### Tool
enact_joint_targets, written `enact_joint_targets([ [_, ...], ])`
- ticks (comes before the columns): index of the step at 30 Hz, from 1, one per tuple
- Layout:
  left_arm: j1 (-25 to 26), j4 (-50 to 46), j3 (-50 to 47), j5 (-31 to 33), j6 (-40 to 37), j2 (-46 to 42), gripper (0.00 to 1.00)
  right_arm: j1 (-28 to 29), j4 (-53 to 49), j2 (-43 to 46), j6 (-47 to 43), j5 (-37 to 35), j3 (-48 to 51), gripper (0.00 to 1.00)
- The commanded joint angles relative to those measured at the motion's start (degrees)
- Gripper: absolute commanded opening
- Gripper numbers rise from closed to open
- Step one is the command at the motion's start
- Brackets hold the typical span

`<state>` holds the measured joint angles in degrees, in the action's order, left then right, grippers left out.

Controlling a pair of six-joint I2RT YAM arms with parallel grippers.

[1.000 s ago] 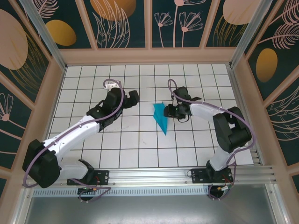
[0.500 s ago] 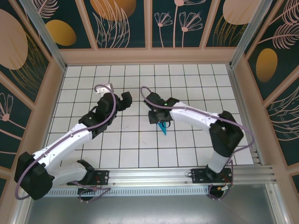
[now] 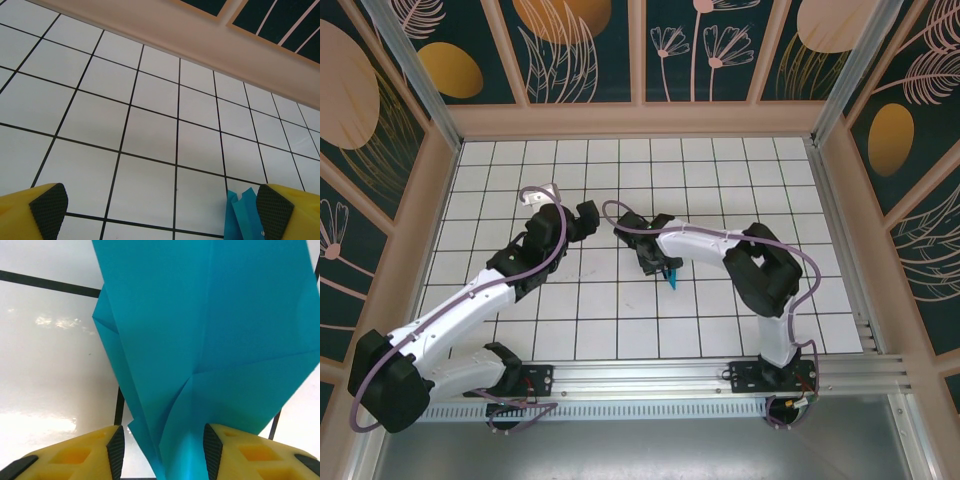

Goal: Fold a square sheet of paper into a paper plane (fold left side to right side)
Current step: Pick up the paper plane at the center of the table.

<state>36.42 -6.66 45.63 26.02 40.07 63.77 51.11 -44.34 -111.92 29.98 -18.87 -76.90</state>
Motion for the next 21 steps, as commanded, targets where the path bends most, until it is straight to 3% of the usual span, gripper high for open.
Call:
enact_joint_targets([
  [1,-0.2,-0.1,-0.2,1.1,0.0,-0.8,0.99,0.4,-2.7,-0.9,0.3,-3.1,-2.1,0.45],
  [5,-0.2,-0.1,-0.1,1.0,-0.1,-0.7,0.98,0.2,-2.9,-0.9,0.3,-4.3,-1.7,0.37],
  [13,-0.2,-0.4,0.2,1.0,-0.2,-0.8,0.99,-0.5,-2.5,1.5,-0.1,-5.7,-0.6,0.09],
  [17,-0.1,-0.4,0.3,0.8,-0.1,-0.7,0.98,-1.7,-2.6,4.1,-0.9,-6.4,-0.1,0.01],
  [21,-0.1,-0.4,0.5,0.6,-0.2,-0.6,0.98,-4.3,1.8,8.7,-3.0,0.9,1.9,0.00],
])
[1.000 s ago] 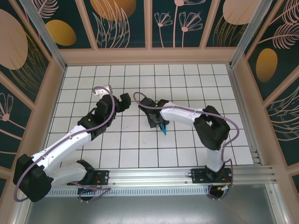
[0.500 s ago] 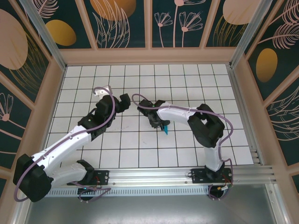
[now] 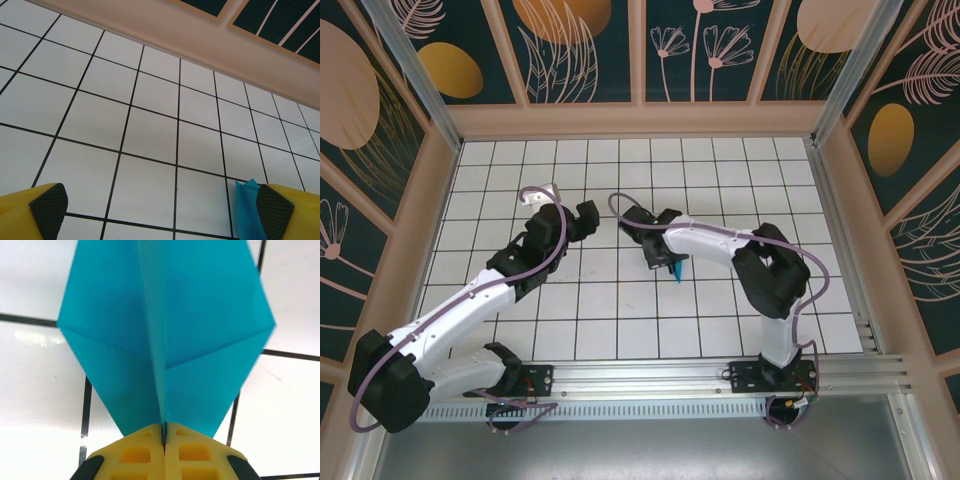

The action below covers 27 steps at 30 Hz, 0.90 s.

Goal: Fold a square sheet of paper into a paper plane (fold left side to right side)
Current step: Pick up the paper plane at the center of the table, then place the paper plane at the center of the table.

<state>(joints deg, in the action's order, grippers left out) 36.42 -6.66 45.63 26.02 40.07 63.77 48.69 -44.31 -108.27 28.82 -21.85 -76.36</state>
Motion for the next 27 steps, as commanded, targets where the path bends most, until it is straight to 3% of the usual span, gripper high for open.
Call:
enact_joint_targets([
  [1,-0.2,-0.3,0.5,0.6,-0.2,-0.6,0.99,-2.9,4.0,6.5,-2.0,7.3,2.6,0.00],
  [3,-0.2,-0.2,0.5,0.5,-0.2,-0.4,0.98,-5.0,7.8,8.4,-2.0,14.0,4.9,0.00],
  [6,-0.2,-0.3,0.7,0.3,-0.2,-0.2,0.98,-7.3,10.1,8.6,-1.5,18.2,7.1,0.00],
  [12,-0.2,-0.5,1.3,0.0,-0.5,0.5,0.98,-8.8,10.0,5.2,-0.7,18.6,7.7,0.01],
  [27,-0.1,-0.6,1.4,-0.3,-0.3,1.1,0.99,-9.4,10.6,1.8,-0.2,18.6,6.6,0.20],
])
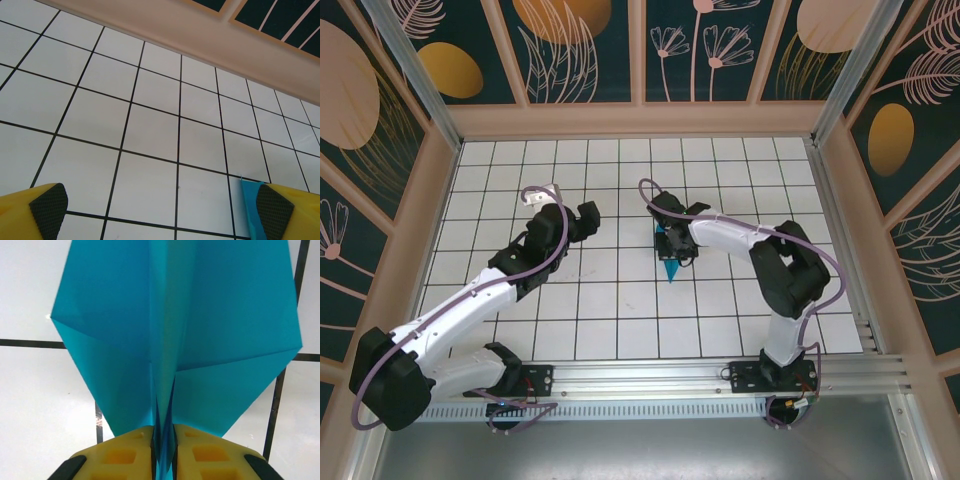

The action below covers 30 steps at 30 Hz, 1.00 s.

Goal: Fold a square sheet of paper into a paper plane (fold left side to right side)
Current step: Place the paper plane at the center of the table.

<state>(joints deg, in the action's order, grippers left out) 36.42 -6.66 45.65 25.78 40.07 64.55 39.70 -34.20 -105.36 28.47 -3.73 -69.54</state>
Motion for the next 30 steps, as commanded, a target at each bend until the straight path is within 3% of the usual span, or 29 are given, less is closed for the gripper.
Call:
enact_joint_targets([
  [1,-0.2,-0.7,1.4,0.0,-0.4,0.3,0.98,-0.5,0.6,-1.3,0.2,0.5,-0.2,0.21],
  [9,-0.1,-1.1,1.3,0.2,-0.3,0.2,0.99,-0.5,1.4,-3.3,0.3,1.6,-0.7,0.21],
  [13,-0.2,-1.2,1.2,0.5,-0.3,-0.1,0.99,-0.4,-0.2,-5.2,0.4,0.5,-3.4,0.11],
  [21,-0.2,-1.6,-0.1,2.2,-0.9,-2.4,0.99,-0.1,-5.4,-9.1,5.4,-0.6,-15.2,0.06],
  [30,-0.2,-2.1,-0.5,3.2,-3.2,-4.1,0.99,1.3,-13.4,-21.8,6.3,-0.5,-34.9,0.06],
])
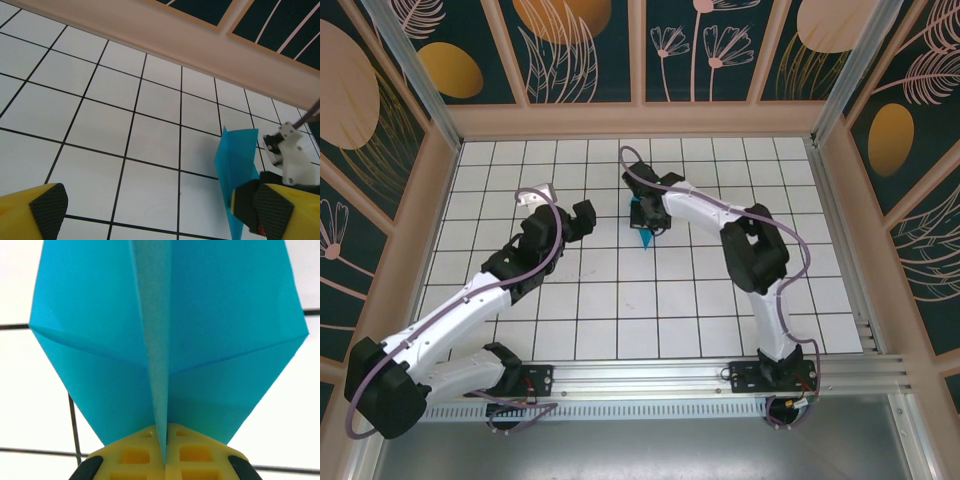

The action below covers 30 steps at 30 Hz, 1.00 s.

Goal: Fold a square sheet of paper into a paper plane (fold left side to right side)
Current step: Place the paper plane at the center of the table.

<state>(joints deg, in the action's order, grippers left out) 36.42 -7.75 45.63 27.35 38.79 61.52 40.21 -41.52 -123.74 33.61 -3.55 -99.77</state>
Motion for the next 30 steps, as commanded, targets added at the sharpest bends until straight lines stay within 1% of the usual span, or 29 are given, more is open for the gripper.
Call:
enact_joint_targets([
  [1,-0.2,-1.0,-0.5,1.7,-2.0,-1.1,0.98,0.8,-6.7,-4.6,1.0,-0.9,-6.4,0.06],
  [3,-0.1,-0.9,-0.6,1.6,-2.2,-1.2,0.99,0.7,-8.7,-7.2,0.9,-1.3,-10.4,0.06],
  [6,-0.2,-0.9,-0.4,1.4,-2.6,-1.1,0.99,0.9,-10.4,-9.8,0.7,-1.3,-13.8,0.07],
  [17,-0.2,-1.0,-0.2,1.8,-3.8,-0.7,0.99,0.8,-12.4,-13.1,-0.3,-0.4,-16.0,0.09],
  [19,-0.2,-1.1,0.0,1.8,-3.9,-0.7,0.98,0.8,-12.8,-13.4,-0.5,-0.3,-16.4,0.11],
  [23,-0.1,-1.0,0.2,2.0,-4.0,-0.6,0.99,0.8,-14.3,-13.0,-0.9,-1.4,-17.5,0.18],
  [30,-0.2,-1.9,2.5,2.9,-4.7,-0.8,0.98,1.4,-16.6,-11.0,-1.3,-3.8,-19.5,0.26],
])
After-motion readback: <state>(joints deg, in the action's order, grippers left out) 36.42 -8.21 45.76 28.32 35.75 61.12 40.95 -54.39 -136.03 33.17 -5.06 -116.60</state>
